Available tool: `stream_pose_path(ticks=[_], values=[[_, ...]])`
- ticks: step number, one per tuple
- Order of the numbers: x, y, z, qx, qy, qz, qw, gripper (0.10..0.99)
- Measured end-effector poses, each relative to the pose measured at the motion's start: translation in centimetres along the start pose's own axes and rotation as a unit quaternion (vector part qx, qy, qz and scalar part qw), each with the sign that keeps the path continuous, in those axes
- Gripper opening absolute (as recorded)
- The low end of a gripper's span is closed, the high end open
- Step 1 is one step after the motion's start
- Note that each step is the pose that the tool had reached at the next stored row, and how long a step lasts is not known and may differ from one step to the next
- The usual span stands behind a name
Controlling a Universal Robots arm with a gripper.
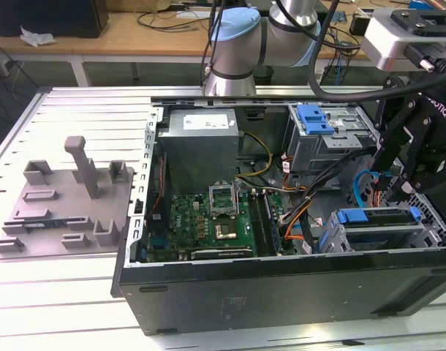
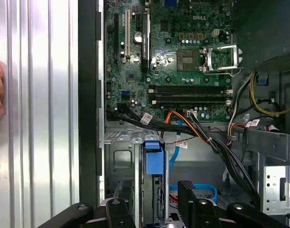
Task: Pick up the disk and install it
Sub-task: 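Insert the first disk wire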
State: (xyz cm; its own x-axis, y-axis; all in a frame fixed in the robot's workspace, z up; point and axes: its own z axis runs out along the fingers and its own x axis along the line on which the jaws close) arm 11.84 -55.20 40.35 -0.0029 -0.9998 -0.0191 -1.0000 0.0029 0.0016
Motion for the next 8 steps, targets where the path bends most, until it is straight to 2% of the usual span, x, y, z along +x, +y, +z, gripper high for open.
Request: stream_pose_path(ticks=[7, 8], values=[[0.00, 0.00, 0.01, 0.0000, 0.0000, 0.000, 1.0000, 0.506], [-0.24, 0.00, 0.04, 0.0000, 0.0023, 0.000, 1.0000, 0.506]])
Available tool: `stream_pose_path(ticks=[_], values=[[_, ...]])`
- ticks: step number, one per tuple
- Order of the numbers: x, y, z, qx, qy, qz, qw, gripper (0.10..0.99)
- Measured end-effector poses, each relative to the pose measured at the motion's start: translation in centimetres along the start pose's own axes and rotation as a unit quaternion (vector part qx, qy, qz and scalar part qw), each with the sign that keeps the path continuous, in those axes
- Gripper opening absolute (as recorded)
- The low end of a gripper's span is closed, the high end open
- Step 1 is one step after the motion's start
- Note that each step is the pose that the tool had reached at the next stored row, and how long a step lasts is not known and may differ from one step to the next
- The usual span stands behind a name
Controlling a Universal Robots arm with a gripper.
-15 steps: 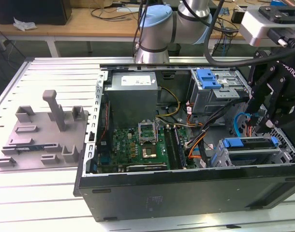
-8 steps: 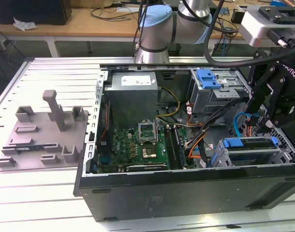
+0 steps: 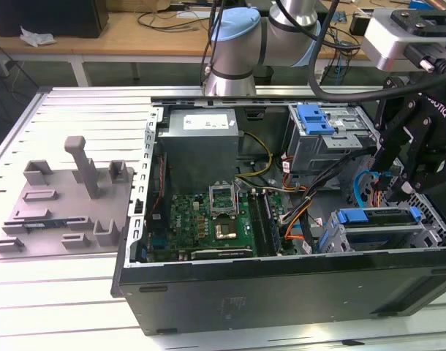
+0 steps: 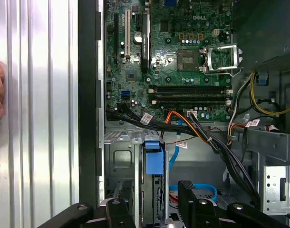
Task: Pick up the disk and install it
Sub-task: 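Insert the first disk wire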
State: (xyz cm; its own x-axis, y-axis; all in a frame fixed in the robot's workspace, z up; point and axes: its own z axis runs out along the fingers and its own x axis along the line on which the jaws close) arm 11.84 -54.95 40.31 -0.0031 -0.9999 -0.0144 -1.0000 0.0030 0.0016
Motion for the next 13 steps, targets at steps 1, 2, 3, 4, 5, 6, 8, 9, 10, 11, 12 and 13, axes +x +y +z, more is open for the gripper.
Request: stream_pose_path(ticks=[1, 2, 3, 4, 5, 6, 8, 9, 10, 11, 12, 13], values=[[-0.73, 0.01, -0.02, 0.0000, 0.0105, 0.000, 0.9999, 0.506], [-1.33, 0.01, -0.02, 0.0001, 0.0177, 0.000, 0.9998, 0.506], [-1.64, 0.01, 0.00, 0.0001, 0.0208, 0.000, 0.9998, 0.506], [-2.06, 0.01, 0.01, 0.0001, 0.0250, 0.000, 0.9997, 0.506], [-2.42, 0.01, 0.00, 0.0001, 0.0287, 0.000, 0.9996, 0.506], [-3.29, 0.01, 0.03, -0.0005, 0.0434, 0.000, 0.9991, 0.506], [-4.04, 0.02, 0.06, -0.0027, 0.0644, 0.000, 0.9979, 0.506], [-4.41, 0.03, 0.07, -0.0045, 0.0763, 0.000, 0.9971, 0.506], [-4.66, 0.02, 0.09, -0.0059, 0.0842, 0.000, 0.9964, 0.506], [-4.99, 0.02, 0.11, -0.0077, 0.0949, 0.000, 0.9955, 0.506], [-5.26, 0.02, 0.14, -0.0089, 0.1027, 0.000, 0.9947, 0.506], [-5.66, 0.02, 0.18, -0.0103, 0.1127, 0.000, 0.9936, 0.506]])
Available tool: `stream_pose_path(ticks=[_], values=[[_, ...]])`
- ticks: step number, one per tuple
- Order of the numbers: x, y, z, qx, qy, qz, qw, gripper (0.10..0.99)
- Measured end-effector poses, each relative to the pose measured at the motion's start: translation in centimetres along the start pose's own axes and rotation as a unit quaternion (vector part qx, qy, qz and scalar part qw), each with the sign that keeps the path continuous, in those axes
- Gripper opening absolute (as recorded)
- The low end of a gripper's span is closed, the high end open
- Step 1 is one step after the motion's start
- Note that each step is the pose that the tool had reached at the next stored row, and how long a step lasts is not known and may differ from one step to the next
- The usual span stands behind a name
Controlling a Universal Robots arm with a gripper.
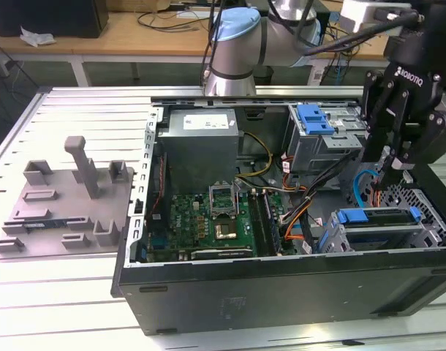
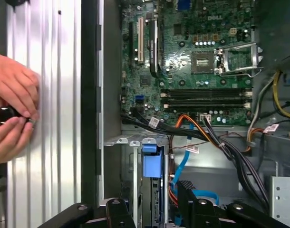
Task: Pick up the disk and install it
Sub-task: 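Insert the first disk wire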
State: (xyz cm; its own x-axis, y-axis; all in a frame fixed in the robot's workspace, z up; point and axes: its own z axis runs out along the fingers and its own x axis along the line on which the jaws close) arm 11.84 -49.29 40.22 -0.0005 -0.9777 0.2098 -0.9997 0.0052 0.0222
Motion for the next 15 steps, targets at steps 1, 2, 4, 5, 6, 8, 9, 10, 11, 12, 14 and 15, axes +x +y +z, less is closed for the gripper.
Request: stream_pose_path(ticks=[1, 2, 4, 5, 6, 8, 9, 10, 11, 12, 14, 15], values=[[-0.25, -0.03, -0.02, -0.0008, 0.0050, 0.000, 1.0000, 0.506], [-0.44, -0.08, 0.00, -0.0017, 0.0084, 0.000, 1.0000, 0.506], [-0.74, -0.41, 0.03, -0.0059, 0.0143, -0.001, 0.9999, 0.506], [-0.81, -0.61, 0.07, -0.0083, 0.0157, -0.002, 0.9998, 0.506], [-0.85, -0.82, 0.09, -0.0115, 0.0168, -0.003, 0.9998, 0.506], [-0.89, -1.26, 0.17, -0.0193, 0.0178, -0.005, 0.9996, 0.506], [-0.92, -1.66, 0.23, -0.0268, 0.0182, -0.007, 0.9994, 0.506], [-0.93, -1.92, 0.27, -0.0321, 0.0183, -0.009, 0.9993, 0.506], [-0.94, -2.31, 0.32, -0.0386, 0.0184, -0.011, 0.9990, 0.506], [-1.03, -2.66, 0.37, -0.0447, 0.0192, -0.013, 0.9987, 0.506], [-1.41, -2.84, 0.34, -0.0466, 0.0248, -0.013, 0.9985, 0.506], [-1.67, -3.03, 0.34, -0.0467, 0.0284, -0.013, 0.9984, 0.506]])
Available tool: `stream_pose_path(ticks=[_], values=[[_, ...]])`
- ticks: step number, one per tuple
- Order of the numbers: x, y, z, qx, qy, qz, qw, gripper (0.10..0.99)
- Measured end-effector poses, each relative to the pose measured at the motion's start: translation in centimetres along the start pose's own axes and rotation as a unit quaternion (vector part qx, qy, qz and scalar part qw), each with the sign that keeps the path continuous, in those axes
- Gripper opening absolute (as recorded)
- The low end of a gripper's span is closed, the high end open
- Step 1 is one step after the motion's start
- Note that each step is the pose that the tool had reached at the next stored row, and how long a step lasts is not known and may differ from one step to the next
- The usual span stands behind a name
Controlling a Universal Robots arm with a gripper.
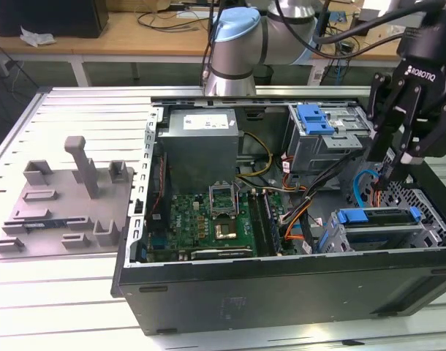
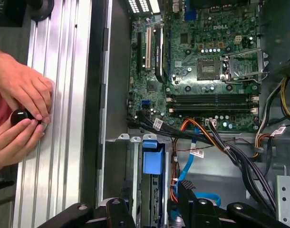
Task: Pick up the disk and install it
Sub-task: 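Insert the first disk wire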
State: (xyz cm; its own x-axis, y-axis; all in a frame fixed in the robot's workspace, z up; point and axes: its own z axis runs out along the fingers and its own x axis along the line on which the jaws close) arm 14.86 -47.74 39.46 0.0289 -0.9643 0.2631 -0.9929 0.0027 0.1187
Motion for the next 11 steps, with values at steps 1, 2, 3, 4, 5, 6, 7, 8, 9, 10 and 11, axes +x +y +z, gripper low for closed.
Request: stream_pose_path(ticks=[1, 2, 3, 4, 5, 6, 7, 8, 9, 10, 11], values=[[-0.36, -0.19, -0.04, -0.0001, 0.0046, 0.001, 1.0000, 0.506], [-0.62, -0.40, -0.05, -0.0002, 0.0079, 0.001, 1.0000, 0.506], [-0.87, -0.62, -0.05, -0.0003, 0.0107, 0.001, 0.9999, 0.506], [-1.20, -0.97, -0.08, -0.0004, 0.0148, 0.002, 0.9999, 0.506], [-1.46, -1.36, -0.03, -0.0005, 0.0183, 0.002, 0.9998, 0.506], [-1.63, -1.61, 0.00, -0.0006, 0.0206, 0.002, 0.9998, 0.506], [-1.76, -1.84, 0.02, -0.0007, 0.0226, 0.003, 0.9997, 0.506], [-1.98, -2.23, 0.08, -0.0007, 0.0258, 0.003, 0.9997, 0.506], [-2.11, -2.47, 0.10, -0.0008, 0.0277, 0.003, 0.9996, 0.506], [-2.25, -2.73, 0.13, -0.0009, 0.0297, 0.003, 0.9996, 0.506], [-2.43, -3.10, 0.19, -0.0009, 0.0324, 0.004, 0.9995, 0.506]])
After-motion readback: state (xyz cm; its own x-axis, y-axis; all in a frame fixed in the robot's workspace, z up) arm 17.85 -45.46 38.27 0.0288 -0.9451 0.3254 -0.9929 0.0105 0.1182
